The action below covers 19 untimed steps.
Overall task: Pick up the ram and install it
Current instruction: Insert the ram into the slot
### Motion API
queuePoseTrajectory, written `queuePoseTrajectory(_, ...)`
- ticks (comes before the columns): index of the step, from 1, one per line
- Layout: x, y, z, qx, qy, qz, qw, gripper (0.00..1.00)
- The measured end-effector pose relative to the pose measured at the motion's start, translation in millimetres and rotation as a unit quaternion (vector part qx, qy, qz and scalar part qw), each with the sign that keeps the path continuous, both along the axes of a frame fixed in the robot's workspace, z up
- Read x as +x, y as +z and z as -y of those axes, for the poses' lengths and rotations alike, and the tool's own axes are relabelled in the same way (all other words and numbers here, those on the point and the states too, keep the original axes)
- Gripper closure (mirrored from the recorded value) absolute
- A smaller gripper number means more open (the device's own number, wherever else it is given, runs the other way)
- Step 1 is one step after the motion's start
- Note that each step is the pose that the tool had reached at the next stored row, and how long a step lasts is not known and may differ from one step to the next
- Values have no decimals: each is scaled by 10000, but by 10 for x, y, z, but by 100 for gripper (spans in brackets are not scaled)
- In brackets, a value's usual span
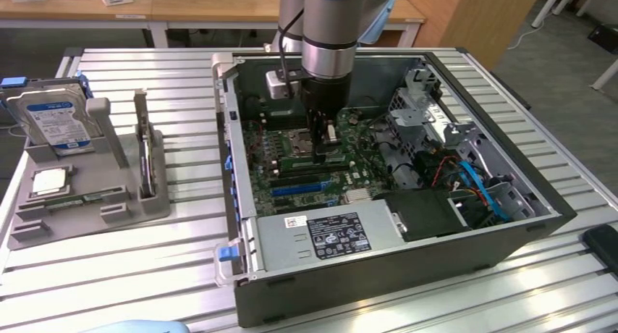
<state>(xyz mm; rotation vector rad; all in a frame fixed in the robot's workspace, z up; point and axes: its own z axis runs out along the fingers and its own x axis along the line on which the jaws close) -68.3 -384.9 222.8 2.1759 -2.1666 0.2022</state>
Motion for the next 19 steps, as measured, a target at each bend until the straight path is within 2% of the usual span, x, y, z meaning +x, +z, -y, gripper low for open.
queuePoseTrajectory(6,-4,0,0,0,3,39,10000,87)
queuePoseTrajectory(19,-7,0,0,0,10,43,10000,87)
